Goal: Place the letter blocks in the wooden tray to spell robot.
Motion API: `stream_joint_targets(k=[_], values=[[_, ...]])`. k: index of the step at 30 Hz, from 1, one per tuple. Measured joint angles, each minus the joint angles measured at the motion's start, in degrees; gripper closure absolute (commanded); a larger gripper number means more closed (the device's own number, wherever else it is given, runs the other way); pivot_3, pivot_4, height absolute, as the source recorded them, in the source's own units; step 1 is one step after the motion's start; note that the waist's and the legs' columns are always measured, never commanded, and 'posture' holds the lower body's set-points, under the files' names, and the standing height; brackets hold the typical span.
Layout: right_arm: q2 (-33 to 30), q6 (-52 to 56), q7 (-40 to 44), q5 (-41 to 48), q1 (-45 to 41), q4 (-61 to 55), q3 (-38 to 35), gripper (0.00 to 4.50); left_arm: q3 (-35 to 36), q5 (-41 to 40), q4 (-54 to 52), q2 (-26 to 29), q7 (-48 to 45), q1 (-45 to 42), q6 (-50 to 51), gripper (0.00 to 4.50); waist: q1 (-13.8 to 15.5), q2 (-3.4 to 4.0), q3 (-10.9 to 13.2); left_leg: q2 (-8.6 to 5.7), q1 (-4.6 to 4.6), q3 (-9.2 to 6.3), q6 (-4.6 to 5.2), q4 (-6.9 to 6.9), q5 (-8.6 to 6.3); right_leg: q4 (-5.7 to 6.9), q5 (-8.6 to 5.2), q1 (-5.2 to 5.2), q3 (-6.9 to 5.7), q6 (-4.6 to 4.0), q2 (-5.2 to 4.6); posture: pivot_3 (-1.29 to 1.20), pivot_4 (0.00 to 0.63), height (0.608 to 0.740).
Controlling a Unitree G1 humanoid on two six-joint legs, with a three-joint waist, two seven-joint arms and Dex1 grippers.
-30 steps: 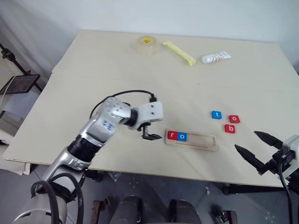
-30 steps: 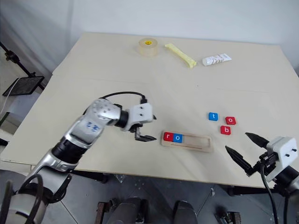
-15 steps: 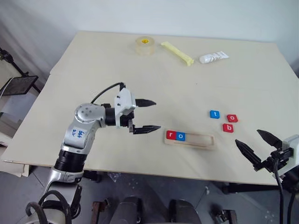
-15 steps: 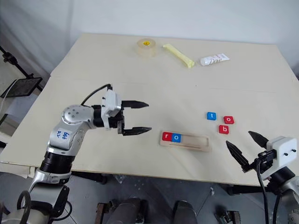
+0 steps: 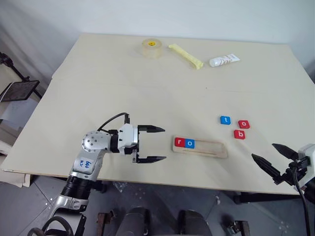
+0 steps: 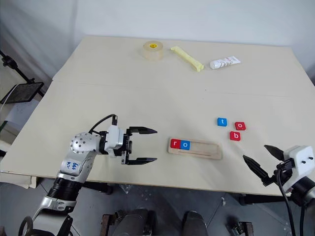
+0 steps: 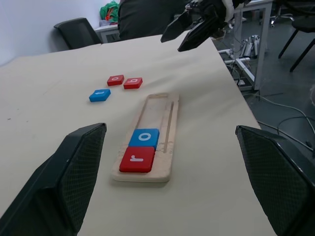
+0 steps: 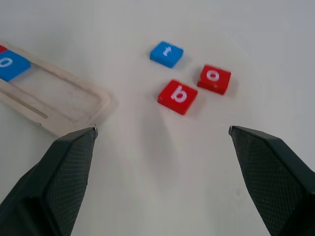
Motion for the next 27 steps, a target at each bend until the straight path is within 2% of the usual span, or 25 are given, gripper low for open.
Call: stream_joint_targets(k=[11, 15, 21, 27], values=[[0.0, 0.19, -0.41, -0.11, 0.26, 0.0, 0.0, 0.0, 0.64, -0.22, 1.52, 0.07, -0.03, -0.22, -0.56, 0.03, -0.01, 0.0, 0.0, 0.0, 0.0, 0.0, 0.0, 0.0, 0.0, -0.01, 0.0, 0.0, 0.0, 0.0, 0.0, 0.0, 0.15, 0.74], [-0.03, 3.07, -2.95, -0.14, -1.54, -1.33, 0.37, 0.0, 1.15, -0.29, 3.45, 0.06, -0.52, -0.3, -1.67, 0.03, -0.04, 0.0, 0.0, 0.0, 0.0, 0.0, 0.0, 0.0, 0.0, -0.01, 0.0, -0.02, 0.0, 0.0, 0.0, 0.0, 0.15, 0.74], [-0.01, 9.23, -10.75, -1.9, -8.68, -3.25, 5.07, 0.0, 1.53, -0.91, 7.04, -0.44, -1.75, -0.77, -4.22, 0.03, -0.17, 0.02, -0.01, 0.03, 0.02, 0.01, -0.02, 0.0, 0.01, 0.02, 0.0, -0.02, -0.01, 0.0, 0.01, 0.0, 0.15, 0.74], [7.22, 13.48, -22.57, -4.81, -20.54, -0.11, 10.2, 0.0, 1.66, -1.56, 10.55, -1.27, -4.55, -1.82, -7.58, 0.03, -0.09, 0.05, -0.03, 0.01, -0.02, -0.03, -0.03, -0.01, 0.01, 0.07, 0.0, -0.07, -0.05, 0.0, 0.01, 0.0, 0.15, 0.74]])
